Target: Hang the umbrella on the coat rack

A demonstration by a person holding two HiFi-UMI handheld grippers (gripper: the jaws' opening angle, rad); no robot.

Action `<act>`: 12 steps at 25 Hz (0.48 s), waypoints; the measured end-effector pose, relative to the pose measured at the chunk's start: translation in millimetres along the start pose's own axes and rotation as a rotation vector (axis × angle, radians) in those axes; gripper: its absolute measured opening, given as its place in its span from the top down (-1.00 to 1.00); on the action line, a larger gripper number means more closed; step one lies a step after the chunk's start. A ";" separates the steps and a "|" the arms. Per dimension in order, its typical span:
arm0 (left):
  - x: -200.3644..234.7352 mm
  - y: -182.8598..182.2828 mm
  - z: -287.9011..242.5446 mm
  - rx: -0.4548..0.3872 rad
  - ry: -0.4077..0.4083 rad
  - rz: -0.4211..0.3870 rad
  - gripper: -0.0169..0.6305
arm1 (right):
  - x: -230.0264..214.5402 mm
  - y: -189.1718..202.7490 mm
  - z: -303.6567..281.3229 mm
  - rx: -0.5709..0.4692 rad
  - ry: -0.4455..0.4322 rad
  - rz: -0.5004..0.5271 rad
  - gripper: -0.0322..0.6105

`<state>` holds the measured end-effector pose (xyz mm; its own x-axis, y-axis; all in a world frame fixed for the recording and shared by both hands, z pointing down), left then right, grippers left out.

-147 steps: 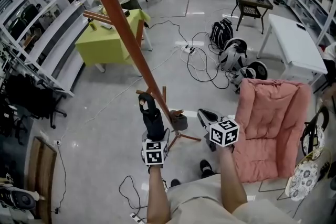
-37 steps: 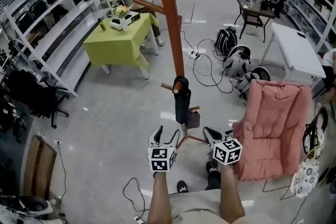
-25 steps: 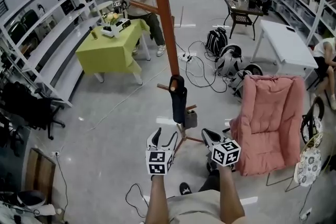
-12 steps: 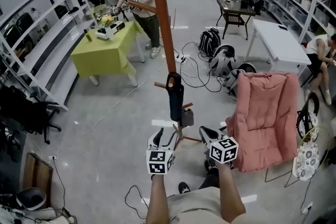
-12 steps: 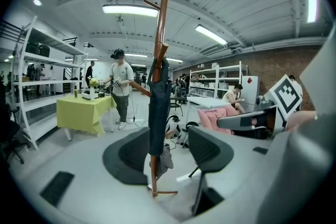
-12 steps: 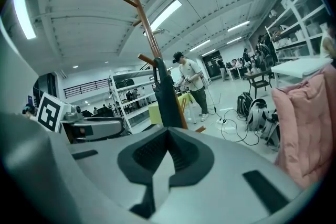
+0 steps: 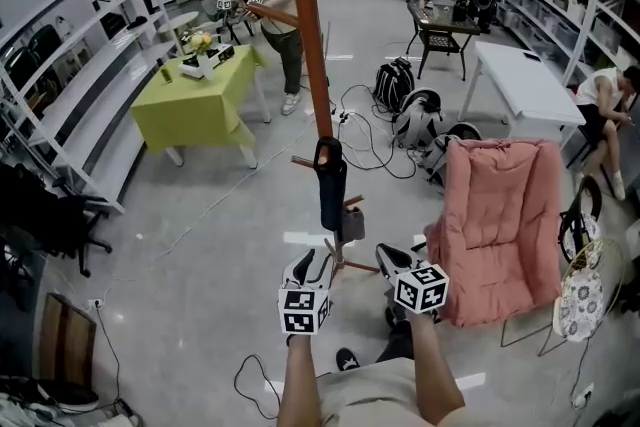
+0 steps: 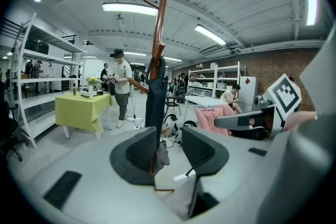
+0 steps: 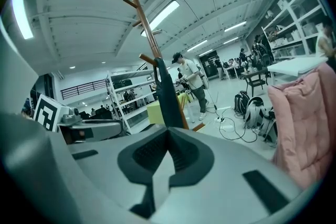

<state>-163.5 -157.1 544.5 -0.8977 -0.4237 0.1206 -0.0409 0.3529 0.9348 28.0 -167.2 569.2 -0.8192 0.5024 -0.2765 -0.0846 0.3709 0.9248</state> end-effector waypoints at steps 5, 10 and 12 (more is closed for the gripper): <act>-1.5 3.3 5.6 -0.005 0.000 0.009 0.55 | 7.4 2.6 2.3 -0.001 0.019 0.002 0.89; 2.2 2.0 12.0 -0.028 -0.025 0.026 0.86 | 16.9 5.2 1.8 0.014 0.007 0.019 0.89; 3.4 2.9 13.8 -0.029 -0.027 0.039 0.92 | 20.4 7.3 1.6 0.024 0.006 0.027 0.89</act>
<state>-172.7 -146.0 543.0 -0.9101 -0.3868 0.1485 0.0068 0.3445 0.9388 11.6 -152.9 569.9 -0.8243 0.5079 -0.2499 -0.0490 0.3759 0.9254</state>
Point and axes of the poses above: the fingertips, and each gripper's own axes: z backward along the fingers, x to its left, y out of its underside, the point moved 6 cm from there along z, backward along the fingers, and after that the axes turned 6 degrees about z, right-handed, at the moved point
